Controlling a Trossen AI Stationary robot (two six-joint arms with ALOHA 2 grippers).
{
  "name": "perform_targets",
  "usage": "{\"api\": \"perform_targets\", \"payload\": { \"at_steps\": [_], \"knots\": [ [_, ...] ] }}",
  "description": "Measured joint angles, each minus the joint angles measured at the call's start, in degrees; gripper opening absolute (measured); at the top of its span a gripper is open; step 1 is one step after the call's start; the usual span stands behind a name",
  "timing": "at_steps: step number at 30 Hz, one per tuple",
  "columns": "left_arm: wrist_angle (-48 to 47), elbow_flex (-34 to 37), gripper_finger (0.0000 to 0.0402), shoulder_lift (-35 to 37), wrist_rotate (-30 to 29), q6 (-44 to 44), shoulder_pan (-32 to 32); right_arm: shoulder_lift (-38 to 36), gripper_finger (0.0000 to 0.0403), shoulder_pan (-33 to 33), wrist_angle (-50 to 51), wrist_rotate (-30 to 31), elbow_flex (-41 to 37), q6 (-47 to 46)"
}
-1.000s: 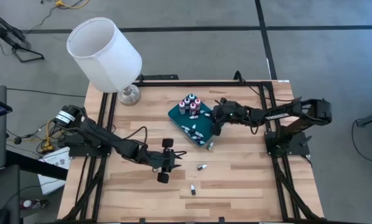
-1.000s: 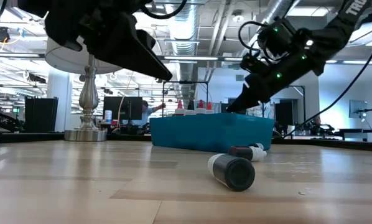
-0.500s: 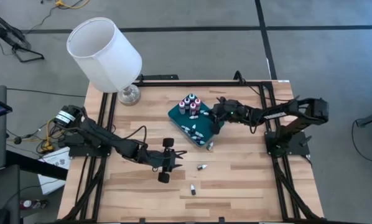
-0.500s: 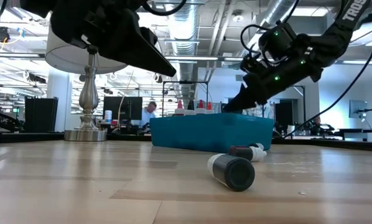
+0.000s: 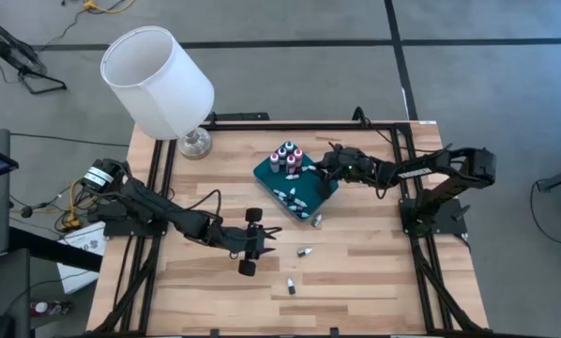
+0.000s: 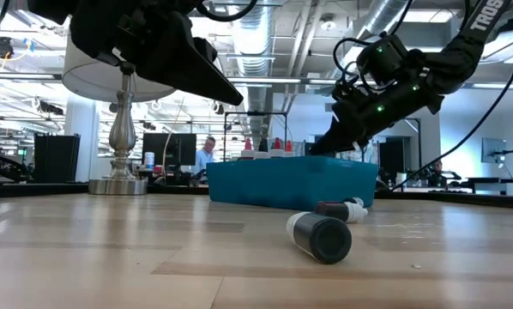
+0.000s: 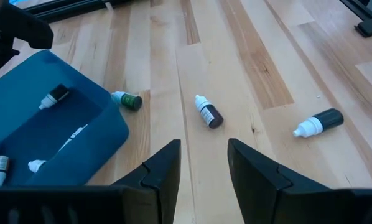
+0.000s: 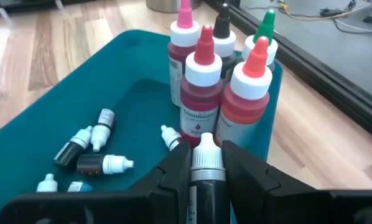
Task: Pick & Place food coloring
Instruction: Put the small white food coloring bottle into the blue bin, then put the small brown food coloring bottle into the blue bin
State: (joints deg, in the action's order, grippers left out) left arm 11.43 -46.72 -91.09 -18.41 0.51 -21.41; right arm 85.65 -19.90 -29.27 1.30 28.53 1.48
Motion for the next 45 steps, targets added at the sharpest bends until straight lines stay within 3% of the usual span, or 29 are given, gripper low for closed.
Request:
{"api": "perform_targets", "payload": {
  "at_steps": [5, 11, 17, 22, 29, 33, 36, 45],
  "knots": [
    [0.1, 0.0, 0.0128, 0.0, 0.0, -0.1, 0.0, 0.0, 0.0092, 0.6, 0.2, -0.1, 0.0, 0.0],
    [0.1, 0.0, 0.0128, 0.0, 0.0, -0.1, 0.0, 0.0, 0.0132, 0.7, 0.0, 0.1, 0.0, -0.2],
    [7.7, -0.1, 0.0128, -4.8, 2.1, 1.8, 0.5, -0.1, 0.0170, 2.1, -2.7, 0.1, 0.0, 2.8],
    [17.3, 0.0, 0.0128, -10.5, 9.0, 4.5, 1.6, -0.8, 0.0181, 5.1, -2.4, 0.1, 0.0, 4.5],
    [26.3, 0.0, 0.0128, -15.3, 26.8, 9.9, 1.9, -2.9, 0.0173, 10.2, -0.8, 0.2, 0.0, 8.6],
    [33.2, -0.2, 0.0128, -19.1, 28.2, 12.0, 2.1, -5.3, 0.0167, 12.9, -0.4, 0.2, 0.0, 10.1],
    [32.8, -2.1, 0.0128, -21.5, 29.0, 12.8, 2.4, -8.0, 0.0165, 14.6, 1.9, 0.2, 0.0, 11.0],
    [27.9, -11.5, 0.0128, -29.5, 40.7, 12.7, 4.3, -14.3, 0.0166, 18.1, 7.1, 0.2, 0.0, 11.2]
  ]
}}
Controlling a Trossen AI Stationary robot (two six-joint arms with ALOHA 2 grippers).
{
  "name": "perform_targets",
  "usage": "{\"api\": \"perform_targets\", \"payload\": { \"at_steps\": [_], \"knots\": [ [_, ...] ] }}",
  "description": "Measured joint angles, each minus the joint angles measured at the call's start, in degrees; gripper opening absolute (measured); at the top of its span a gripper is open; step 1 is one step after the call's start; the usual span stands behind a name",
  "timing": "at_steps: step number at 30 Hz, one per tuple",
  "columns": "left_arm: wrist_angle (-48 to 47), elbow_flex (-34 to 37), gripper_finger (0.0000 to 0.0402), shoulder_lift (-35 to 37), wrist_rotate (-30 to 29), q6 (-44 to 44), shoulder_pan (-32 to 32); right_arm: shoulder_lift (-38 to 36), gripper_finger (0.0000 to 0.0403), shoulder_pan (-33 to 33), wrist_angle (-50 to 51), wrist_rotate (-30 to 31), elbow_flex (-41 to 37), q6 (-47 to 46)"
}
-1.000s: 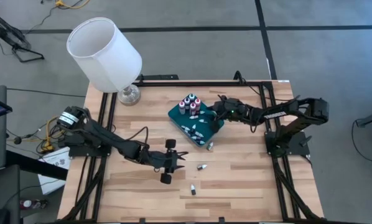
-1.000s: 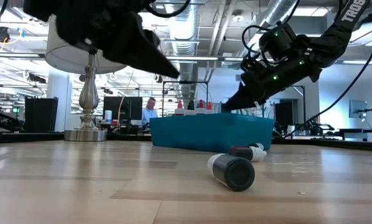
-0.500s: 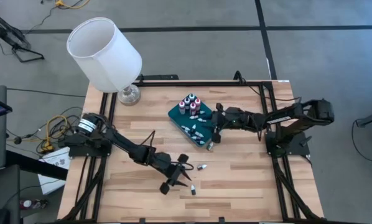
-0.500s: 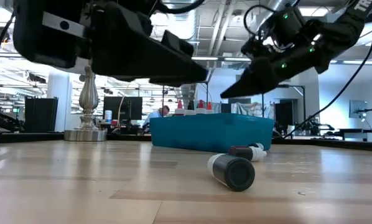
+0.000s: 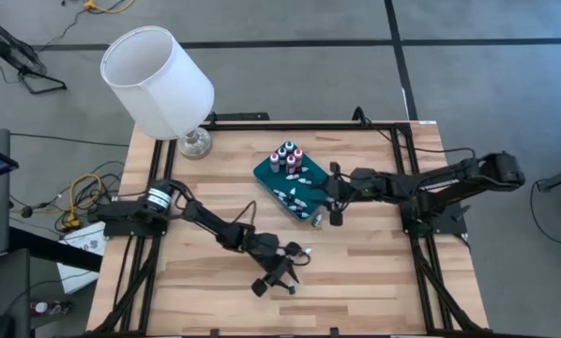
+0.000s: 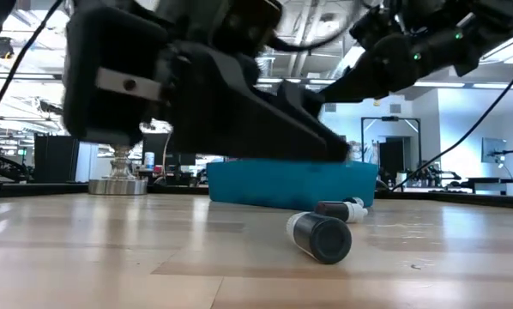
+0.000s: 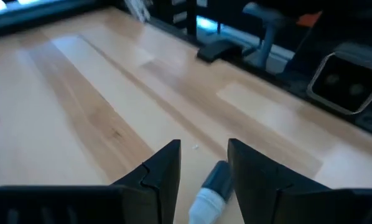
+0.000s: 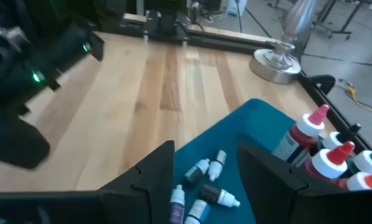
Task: Pick & Place food coloring
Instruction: Put the small brown food coloring bottle into the blue bin
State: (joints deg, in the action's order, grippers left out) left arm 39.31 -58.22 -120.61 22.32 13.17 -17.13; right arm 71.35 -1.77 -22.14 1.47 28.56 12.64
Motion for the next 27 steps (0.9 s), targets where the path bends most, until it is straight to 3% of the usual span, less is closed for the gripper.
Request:
{"api": "perform_targets", "payload": {
  "at_steps": [10, 27],
  "knots": [
    [-11.6, -8.6, 0.0128, -5.1, 4.0, 2.0, 0.3, -1.8, 0.0156, 1.8, 2.2, 0.0, 0.0, 0.0],
    [-11.2, -8.4, 0.0128, -5.3, 9.0, -0.5, 3.2, -1.8, 0.0147, 1.8, 3.4, 0.0, 0.0, -0.6]
  ]
}}
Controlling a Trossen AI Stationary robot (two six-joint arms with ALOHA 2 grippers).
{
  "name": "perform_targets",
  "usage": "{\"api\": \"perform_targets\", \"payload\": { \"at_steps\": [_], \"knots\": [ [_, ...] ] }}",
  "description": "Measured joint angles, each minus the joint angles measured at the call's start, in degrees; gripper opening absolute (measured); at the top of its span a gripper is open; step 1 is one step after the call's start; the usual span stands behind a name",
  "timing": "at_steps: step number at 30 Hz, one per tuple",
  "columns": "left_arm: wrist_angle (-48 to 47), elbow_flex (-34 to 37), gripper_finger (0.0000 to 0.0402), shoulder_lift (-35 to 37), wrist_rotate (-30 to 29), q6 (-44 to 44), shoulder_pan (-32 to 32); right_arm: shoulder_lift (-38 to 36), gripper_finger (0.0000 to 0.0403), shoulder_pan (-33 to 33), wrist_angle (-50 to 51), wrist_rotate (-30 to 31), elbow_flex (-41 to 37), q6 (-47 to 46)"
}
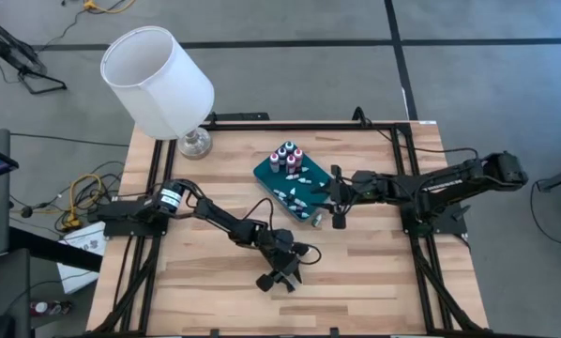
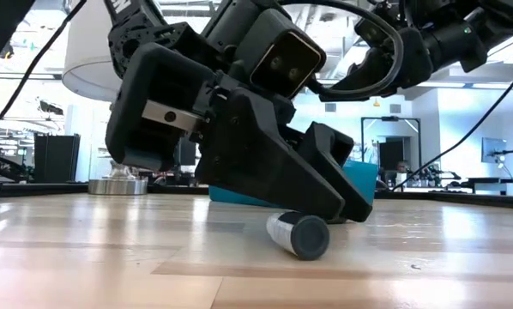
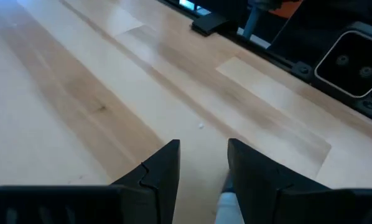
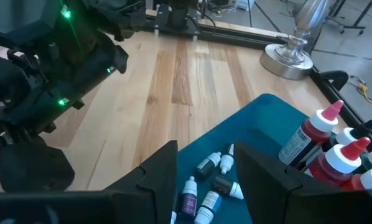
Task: Pick & Place food coloring
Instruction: Put the small brown food coloring bottle into the blue bin
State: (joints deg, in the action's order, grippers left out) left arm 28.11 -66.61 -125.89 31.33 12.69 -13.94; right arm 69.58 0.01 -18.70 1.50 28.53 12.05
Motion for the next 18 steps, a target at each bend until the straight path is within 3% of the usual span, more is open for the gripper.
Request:
{"api": "perform_targets", "payload": {
  "at_steps": [9, 18],
  "knots": [
    [2.3, 0.0, 0.0128, 0.0, 5.9, -0.4, 0.0, 0.0, 0.0147, 0.0, 0.3, 0.0, 0.0, -0.1],
    [-3.4, 0.0, 0.0128, 0.0, 3.4, 4.0, -1.0, 0.0, 0.0147, 0.0, 0.4, 0.0, 0.0, -0.7]
  ]
}}
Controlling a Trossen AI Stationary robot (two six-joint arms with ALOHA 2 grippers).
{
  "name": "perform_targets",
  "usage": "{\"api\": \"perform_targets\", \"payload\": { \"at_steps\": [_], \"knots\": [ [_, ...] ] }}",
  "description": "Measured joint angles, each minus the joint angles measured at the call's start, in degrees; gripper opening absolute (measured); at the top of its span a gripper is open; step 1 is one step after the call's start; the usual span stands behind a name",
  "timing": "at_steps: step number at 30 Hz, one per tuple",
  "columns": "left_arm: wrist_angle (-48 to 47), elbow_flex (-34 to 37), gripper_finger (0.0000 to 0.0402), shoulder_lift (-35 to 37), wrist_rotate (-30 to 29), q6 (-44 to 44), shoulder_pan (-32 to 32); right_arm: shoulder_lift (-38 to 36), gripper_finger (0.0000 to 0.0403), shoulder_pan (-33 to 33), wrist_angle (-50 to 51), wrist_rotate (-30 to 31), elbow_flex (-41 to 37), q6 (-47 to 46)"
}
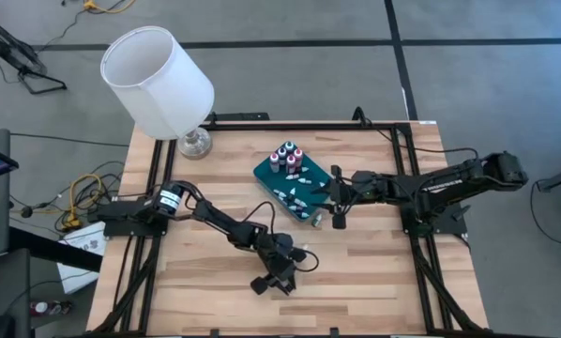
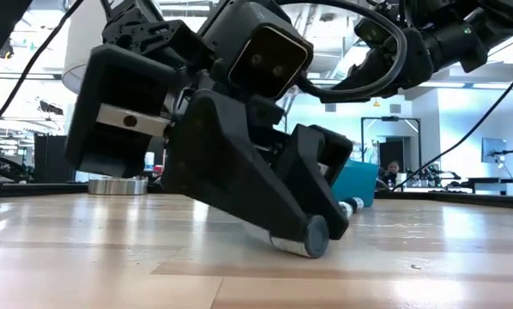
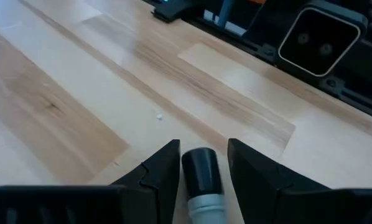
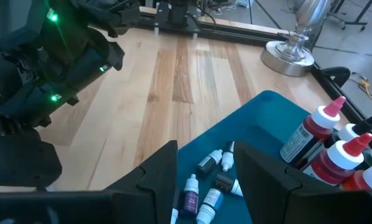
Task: Pick & Place food coloring
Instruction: Put the small brown food coloring bottle into the blue bin
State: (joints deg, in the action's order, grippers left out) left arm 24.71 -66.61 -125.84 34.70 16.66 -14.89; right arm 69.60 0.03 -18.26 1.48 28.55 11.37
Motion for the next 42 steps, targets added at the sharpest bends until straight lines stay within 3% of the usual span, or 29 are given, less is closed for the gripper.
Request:
{"api": "perform_targets", "payload": {
  "at_steps": [18, 28, 42],
  "knots": [
    [-3.1, -0.1, 0.0128, 0.3, -4.7, 0.0, -0.1, 0.0, 0.0147, 0.0, 0.3, 0.0, 0.0, -0.4],
    [-3.2, -0.1, 0.0073, 0.3, -5.2, -0.6, 0.0, 0.0, 0.0147, 0.0, 1.2, 0.0, 0.0, -0.9],
    [-1.9, 0.0, 0.0073, 0.3, -5.6, -2.5, -0.2, 0.0, 0.0147, 0.0, 1.2, 0.0, 0.0, -0.9]
  ]
}}
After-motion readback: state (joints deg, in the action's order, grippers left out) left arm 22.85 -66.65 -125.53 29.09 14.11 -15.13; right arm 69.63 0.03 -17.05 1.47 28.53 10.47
